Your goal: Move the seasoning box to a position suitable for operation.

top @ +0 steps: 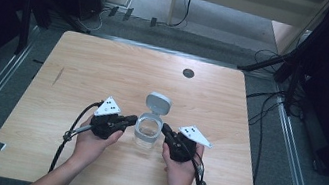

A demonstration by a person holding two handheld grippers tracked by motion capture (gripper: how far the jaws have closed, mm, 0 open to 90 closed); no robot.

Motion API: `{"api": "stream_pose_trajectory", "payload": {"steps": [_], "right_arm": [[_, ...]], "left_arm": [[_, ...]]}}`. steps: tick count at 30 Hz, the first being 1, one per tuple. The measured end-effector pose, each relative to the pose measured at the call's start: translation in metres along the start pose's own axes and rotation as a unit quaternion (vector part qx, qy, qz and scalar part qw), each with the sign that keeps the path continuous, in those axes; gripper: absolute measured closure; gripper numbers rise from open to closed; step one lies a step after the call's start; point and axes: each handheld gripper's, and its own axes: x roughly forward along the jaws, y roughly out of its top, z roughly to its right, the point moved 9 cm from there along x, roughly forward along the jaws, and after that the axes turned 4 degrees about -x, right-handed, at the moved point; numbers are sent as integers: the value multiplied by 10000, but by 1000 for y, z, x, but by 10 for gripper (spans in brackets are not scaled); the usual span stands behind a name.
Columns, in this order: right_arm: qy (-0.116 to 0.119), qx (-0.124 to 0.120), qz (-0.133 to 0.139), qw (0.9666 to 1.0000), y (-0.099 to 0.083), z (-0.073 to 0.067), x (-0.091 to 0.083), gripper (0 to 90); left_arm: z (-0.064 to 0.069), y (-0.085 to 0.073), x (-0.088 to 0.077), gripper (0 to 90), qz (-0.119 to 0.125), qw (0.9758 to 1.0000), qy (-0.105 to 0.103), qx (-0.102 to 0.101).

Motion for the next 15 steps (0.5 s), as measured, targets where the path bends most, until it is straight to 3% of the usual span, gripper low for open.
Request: {"api": "stream_pose_trajectory", "payload": {"steps": [10, 13, 15], "right_arm": [[145, -14, 27, 9999, -2, -2, -10, 900], [154, -93, -4, 9998, -2, -1, -10, 900], [148, -148, 5, 9998, 1, 3, -8, 900]], "left_arm": [[10, -8, -5, 895, 58, 10000, 35, -44], [7, -8, -6, 772, 127, 9999, -2, -79], [-8, -7, -13, 600, 421, 9981, 210, -386]]}}
